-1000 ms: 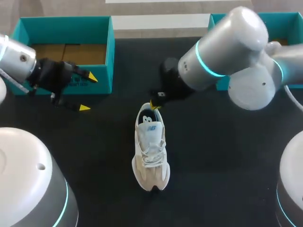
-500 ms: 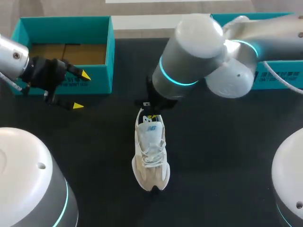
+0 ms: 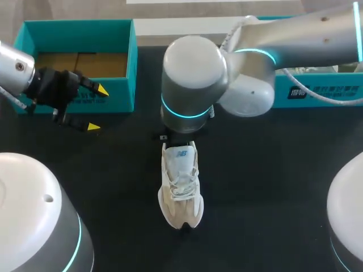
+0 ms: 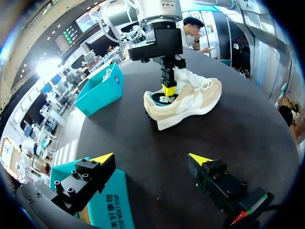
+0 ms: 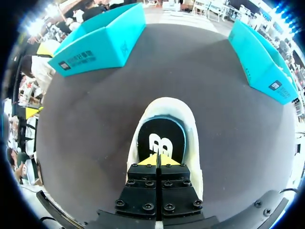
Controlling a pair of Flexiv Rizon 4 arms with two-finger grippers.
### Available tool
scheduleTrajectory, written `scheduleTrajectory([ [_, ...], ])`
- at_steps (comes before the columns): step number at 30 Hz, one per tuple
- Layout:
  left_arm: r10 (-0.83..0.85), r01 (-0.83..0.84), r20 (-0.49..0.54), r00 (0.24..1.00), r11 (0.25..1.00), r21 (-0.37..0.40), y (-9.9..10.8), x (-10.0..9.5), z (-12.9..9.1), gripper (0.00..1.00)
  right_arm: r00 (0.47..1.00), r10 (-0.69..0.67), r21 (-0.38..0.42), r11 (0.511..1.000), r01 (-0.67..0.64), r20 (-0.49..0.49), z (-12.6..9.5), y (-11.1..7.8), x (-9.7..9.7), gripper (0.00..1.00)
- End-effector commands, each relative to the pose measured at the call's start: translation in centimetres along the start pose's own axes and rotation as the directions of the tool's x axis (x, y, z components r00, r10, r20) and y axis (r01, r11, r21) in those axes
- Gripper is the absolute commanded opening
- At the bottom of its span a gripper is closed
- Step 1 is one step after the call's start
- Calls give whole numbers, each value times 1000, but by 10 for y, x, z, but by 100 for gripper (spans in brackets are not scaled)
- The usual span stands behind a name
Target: Take the shoe out of the shoebox, open the shoe tongue, remove and reinsert the insole, then place the shoe into the shoebox
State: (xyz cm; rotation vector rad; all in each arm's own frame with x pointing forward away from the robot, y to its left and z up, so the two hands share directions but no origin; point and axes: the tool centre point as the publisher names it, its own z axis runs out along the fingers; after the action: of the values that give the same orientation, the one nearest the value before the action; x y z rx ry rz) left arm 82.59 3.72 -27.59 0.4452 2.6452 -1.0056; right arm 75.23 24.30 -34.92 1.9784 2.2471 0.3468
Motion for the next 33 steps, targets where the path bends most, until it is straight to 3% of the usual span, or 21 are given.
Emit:
scheduleTrajectory([
  [1, 0, 0, -2, 1000, 1000, -3, 0, 0, 0, 100, 1000, 0, 14, 1000, 0, 1, 16, 3, 4, 0],
  [10, 0, 0, -2, 1000, 1000, -3, 0, 0, 0, 100, 1000, 1, 73, 997, -3, 24, 40, -7, -1, 0],
  [14, 0, 0, -2, 1000, 1000, -3, 0, 0, 0, 100, 999, -9, 72, 997, 6, 46, 37, -7, -1, 0],
  [20, 0, 0, -2, 1000, 1000, -3, 0, 0, 0, 100, 998, -33, 33, 999, 31, 54, 20, 4, 5, 0],
  [26, 0, 0, -2, 1000, 1000, -3, 0, 0, 0, 100, 993, -58, 13, 998, 57, 98, 40, 20, 1, 0],
  [33, 0, 0, -2, 1000, 1000, -3, 0, 0, 0, 100, 989, -53, -6, 998, 55, 141, 60, 26, -8, 0],
])
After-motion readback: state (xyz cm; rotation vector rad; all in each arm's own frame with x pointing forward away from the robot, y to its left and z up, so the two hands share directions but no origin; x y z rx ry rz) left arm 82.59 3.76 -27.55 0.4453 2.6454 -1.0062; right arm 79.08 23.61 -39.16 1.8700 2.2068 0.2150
